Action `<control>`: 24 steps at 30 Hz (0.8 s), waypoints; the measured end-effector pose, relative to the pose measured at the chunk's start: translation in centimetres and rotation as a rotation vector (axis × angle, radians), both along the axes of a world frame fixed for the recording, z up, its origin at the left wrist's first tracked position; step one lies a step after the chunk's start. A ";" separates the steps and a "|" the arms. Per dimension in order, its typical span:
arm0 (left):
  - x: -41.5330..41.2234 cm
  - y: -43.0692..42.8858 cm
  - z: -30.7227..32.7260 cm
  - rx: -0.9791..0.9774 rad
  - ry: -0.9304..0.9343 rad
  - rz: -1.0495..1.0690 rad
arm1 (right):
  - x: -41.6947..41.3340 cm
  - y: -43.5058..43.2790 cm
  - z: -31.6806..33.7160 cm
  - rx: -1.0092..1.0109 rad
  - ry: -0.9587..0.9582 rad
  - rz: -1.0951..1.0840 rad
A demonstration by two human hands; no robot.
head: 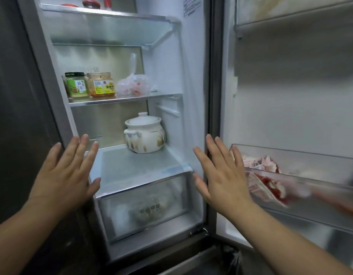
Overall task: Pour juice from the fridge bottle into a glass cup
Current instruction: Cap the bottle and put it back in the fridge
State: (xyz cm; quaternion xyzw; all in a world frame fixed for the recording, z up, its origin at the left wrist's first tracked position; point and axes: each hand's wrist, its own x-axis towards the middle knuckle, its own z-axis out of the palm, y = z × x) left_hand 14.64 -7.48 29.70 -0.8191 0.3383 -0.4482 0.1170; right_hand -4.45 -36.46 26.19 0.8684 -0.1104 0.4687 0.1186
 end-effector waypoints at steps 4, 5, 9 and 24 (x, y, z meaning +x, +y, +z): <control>0.0 -1.0 -0.1 -0.057 0.013 0.018 | -0.4 -0.8 -0.2 -0.003 0.032 -0.051; -0.4 -1.6 -0.1 -0.068 0.009 0.010 | -0.3 -0.8 -0.3 -0.003 0.044 -0.063; -3.3 -6.7 -1.0 0.017 -0.062 -0.095 | -0.2 -0.9 -0.3 0.001 0.065 -0.080; -17.2 -22.1 1.3 -0.019 -0.066 -0.381 | -13.7 -8.1 4.0 -0.183 -0.153 -0.198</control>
